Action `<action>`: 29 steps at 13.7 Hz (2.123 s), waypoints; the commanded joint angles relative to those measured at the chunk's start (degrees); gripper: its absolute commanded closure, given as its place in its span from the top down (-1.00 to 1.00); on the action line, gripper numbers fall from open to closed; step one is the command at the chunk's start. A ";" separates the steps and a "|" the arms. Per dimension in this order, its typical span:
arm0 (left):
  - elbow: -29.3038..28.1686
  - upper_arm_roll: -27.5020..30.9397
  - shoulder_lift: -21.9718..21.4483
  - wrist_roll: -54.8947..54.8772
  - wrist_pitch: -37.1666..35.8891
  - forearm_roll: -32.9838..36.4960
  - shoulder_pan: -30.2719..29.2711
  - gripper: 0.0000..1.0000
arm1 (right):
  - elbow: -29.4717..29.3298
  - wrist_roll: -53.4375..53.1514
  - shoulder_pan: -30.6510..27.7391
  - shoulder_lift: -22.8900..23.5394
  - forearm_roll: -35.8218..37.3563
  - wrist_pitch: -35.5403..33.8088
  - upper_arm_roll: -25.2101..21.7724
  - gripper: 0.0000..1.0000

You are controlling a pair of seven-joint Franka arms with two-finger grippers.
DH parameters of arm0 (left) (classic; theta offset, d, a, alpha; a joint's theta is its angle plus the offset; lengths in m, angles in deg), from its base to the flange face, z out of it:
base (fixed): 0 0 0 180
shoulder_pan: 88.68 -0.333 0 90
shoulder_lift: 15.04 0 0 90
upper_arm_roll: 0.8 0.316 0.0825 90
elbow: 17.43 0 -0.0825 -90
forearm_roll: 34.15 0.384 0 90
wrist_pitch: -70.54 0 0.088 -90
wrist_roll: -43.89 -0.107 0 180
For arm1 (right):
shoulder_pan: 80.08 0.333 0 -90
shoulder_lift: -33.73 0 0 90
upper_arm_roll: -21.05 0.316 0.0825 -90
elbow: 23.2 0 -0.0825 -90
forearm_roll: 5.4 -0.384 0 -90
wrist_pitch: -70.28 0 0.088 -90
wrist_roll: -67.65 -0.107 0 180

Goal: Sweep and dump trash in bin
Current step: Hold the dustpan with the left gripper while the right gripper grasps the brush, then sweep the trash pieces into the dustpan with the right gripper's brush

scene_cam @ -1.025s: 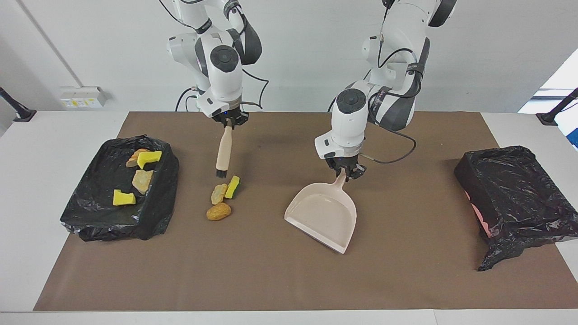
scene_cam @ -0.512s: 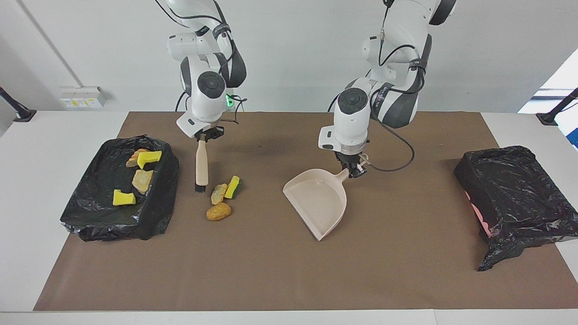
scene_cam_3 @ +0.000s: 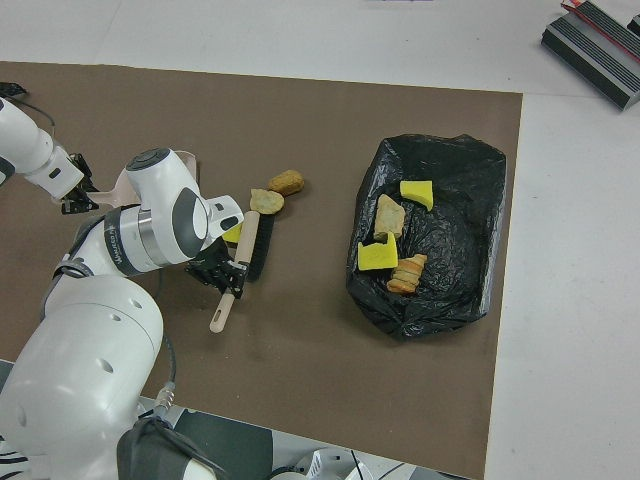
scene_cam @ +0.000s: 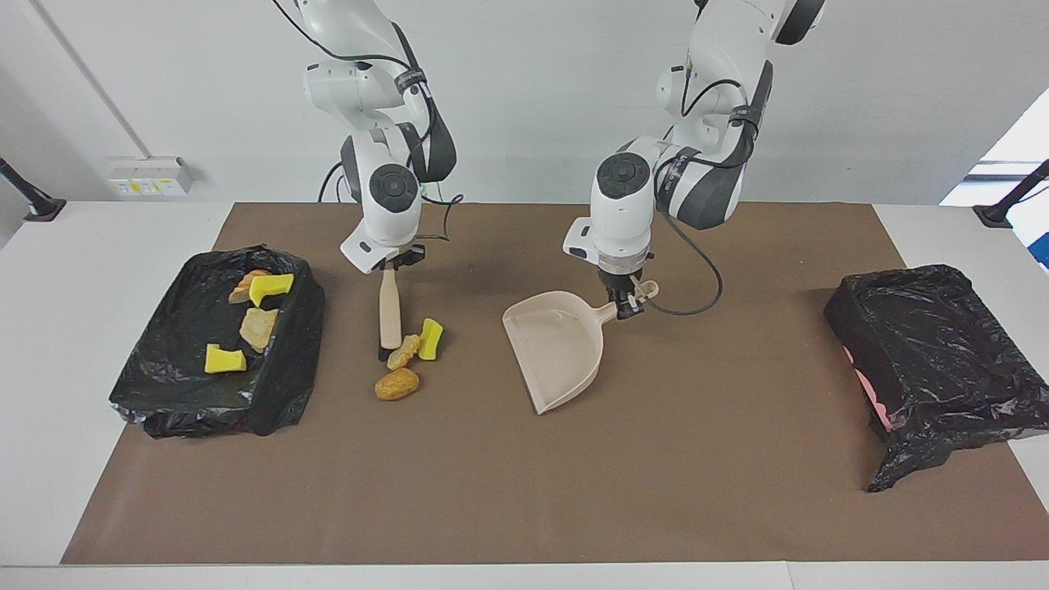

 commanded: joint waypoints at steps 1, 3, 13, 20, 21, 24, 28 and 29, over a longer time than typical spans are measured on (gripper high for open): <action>-3.29 0.24 -2.34 -0.96 2.22 0.89 0.15 -1.00 | -2.60 -0.52 2.38 3.95 -7.03 2.77 0.17 -1.00; -3.29 0.24 -2.25 -0.95 2.75 0.80 -0.20 -1.00 | -4.27 -0.44 4.04 4.83 -11.42 4.10 0.17 -1.00; -3.73 0.41 -1.72 -0.34 2.93 0.10 -1.61 -1.00 | -21.24 5.84 -4.11 3.87 -1.73 -12.67 -0.27 -1.00; -3.38 0.41 -0.41 3.26 1.08 -2.01 -0.91 -1.00 | -22.21 35.34 -12.99 10.98 25.53 -11.03 -0.27 -1.00; -3.29 0.33 -0.32 3.26 0.82 -2.01 -0.82 -1.00 | -20.99 35.08 -13.87 11.86 25.38 -10.14 -0.27 -1.00; -3.38 0.32 -0.32 3.26 0.73 -2.01 -0.82 -1.00 | -14.75 32.10 -16.33 9.51 18.75 -7.41 -0.18 -1.00; -3.64 0.32 -0.41 3.62 0.90 -2.01 -0.82 -1.00 | -12.81 25.25 -13.81 8.62 7.23 -7.15 0.25 -1.00; -3.64 0.32 -0.41 3.62 0.99 -2.01 -0.82 -1.00 | -12.63 22.97 -11.18 9.14 3.97 -6.36 0.26 -1.00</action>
